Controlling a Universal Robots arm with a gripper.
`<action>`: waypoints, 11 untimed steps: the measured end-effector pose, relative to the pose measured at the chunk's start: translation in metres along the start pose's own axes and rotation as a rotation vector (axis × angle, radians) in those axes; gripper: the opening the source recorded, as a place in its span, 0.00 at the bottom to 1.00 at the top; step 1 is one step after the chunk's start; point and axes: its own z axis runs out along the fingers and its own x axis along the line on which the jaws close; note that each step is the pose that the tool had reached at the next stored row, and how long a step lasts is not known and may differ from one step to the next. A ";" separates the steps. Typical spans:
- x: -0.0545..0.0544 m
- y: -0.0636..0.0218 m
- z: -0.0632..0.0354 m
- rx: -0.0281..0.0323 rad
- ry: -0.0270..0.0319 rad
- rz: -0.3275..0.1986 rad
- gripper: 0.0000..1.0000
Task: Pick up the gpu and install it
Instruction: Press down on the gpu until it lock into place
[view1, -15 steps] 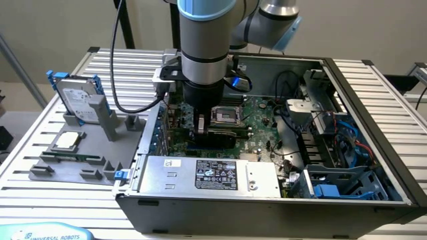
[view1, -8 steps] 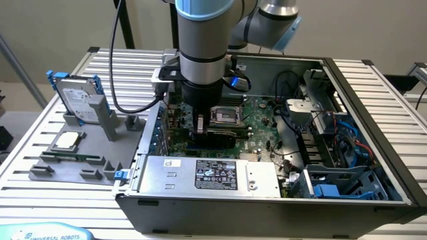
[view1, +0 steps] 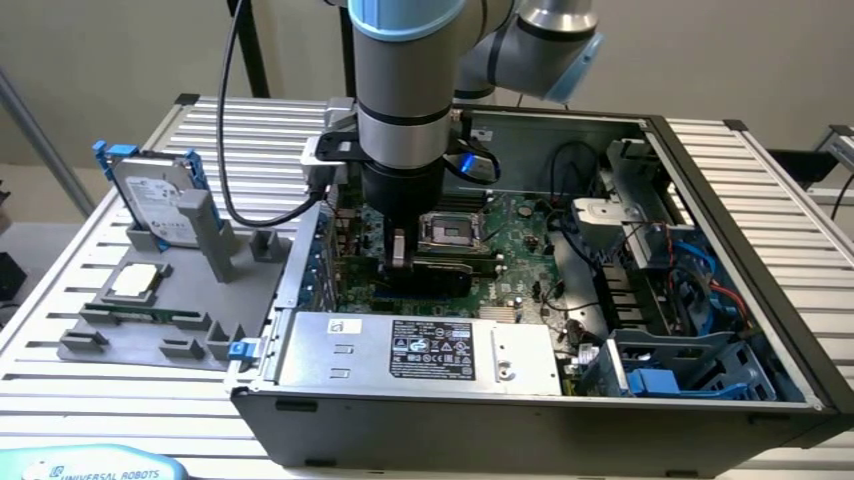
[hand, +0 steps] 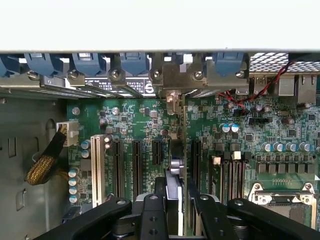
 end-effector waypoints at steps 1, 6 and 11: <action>0.000 0.0002 0.0000 -0.0013 -0.0007 0.000 0.27; 0.000 0.0005 0.0000 -0.0022 -0.0011 0.001 0.27; 0.000 0.0013 0.0001 -0.0058 -0.0037 0.002 0.28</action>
